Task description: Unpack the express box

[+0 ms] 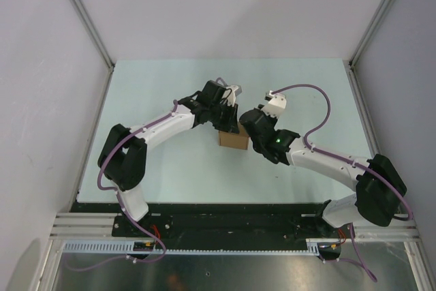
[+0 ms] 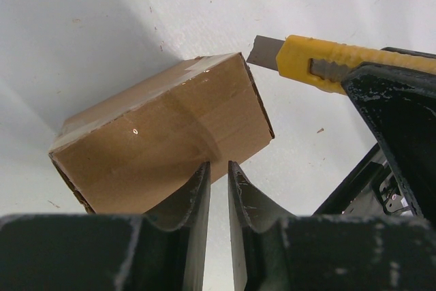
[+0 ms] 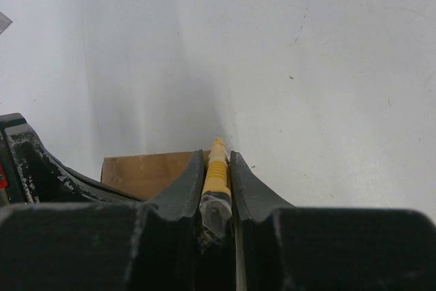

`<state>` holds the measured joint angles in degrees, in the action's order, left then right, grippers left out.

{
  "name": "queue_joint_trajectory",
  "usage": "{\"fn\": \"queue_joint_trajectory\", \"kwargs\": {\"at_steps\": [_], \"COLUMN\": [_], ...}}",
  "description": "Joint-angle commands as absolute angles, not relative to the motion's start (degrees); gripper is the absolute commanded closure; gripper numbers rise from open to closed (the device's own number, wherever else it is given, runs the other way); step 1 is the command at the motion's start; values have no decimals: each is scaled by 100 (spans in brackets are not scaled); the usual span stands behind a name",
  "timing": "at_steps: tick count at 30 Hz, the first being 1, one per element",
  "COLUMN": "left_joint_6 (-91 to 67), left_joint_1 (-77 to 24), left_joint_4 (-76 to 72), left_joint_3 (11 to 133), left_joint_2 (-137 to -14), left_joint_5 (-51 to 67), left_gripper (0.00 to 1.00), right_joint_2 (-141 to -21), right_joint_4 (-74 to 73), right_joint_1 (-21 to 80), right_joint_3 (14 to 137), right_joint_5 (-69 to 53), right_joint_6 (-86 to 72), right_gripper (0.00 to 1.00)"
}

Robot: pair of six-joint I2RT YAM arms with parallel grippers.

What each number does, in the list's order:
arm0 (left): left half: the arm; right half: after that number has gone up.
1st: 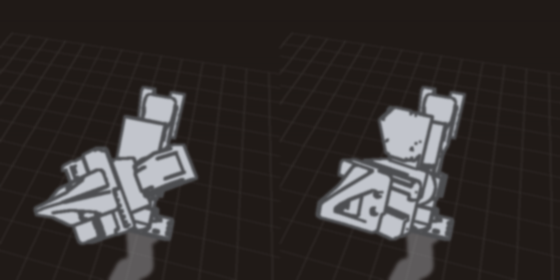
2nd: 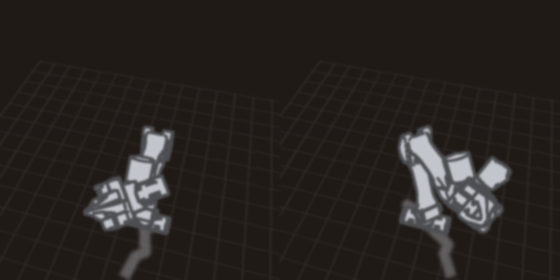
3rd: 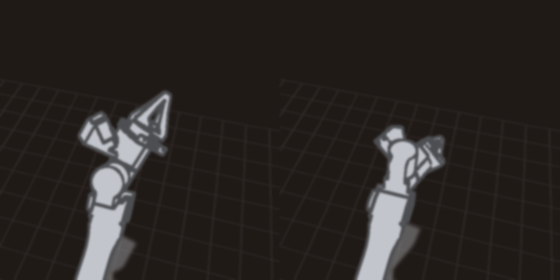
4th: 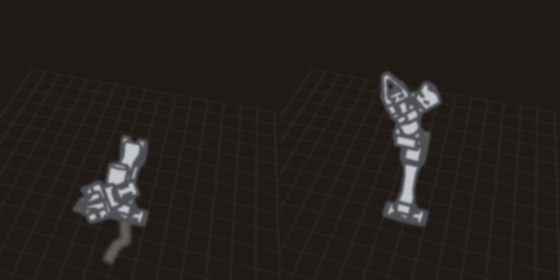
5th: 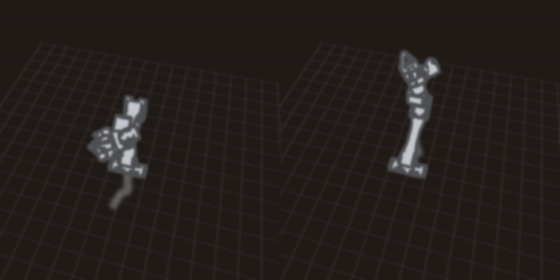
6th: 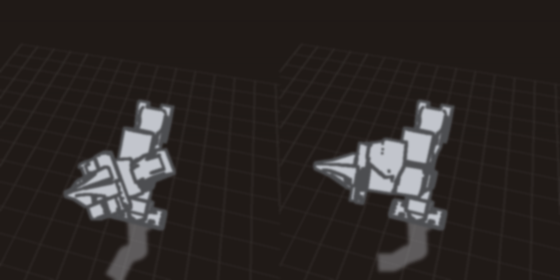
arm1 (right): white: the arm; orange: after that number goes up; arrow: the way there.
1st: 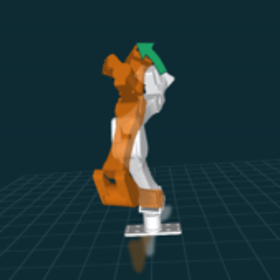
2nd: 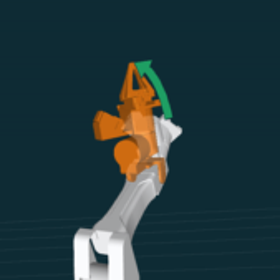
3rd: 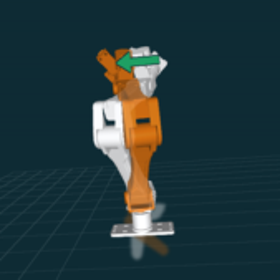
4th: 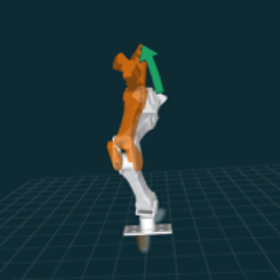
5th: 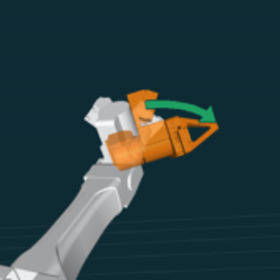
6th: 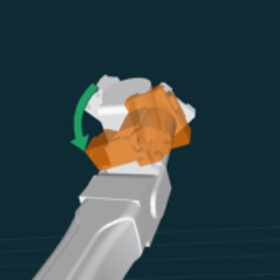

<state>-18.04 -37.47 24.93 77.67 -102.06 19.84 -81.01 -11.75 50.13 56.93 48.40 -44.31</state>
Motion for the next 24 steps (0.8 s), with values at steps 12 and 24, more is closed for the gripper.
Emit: {"fn": "queue_joint_trajectory", "kwargs": {"at_steps": [12,24], "left_joint_6": [-1810,-1916], "left_joint_1": [-3744,-3735], "left_joint_4": [2628,2698], "left_joint_3": [7673,7708], "left_joint_2": [-10397,-10512], "left_joint_5": [1828,1793], "left_gripper": [78,79], "right_joint_2": [-8165,-8341], "right_joint_4": [-1169,-1564], "right_joint_1": [5001,5133], "right_joint_3": [5924,5933], "right_joint_5": [4913,5036], "right_joint_6": [-4596,-4614], "right_gripper": [100,100]}}
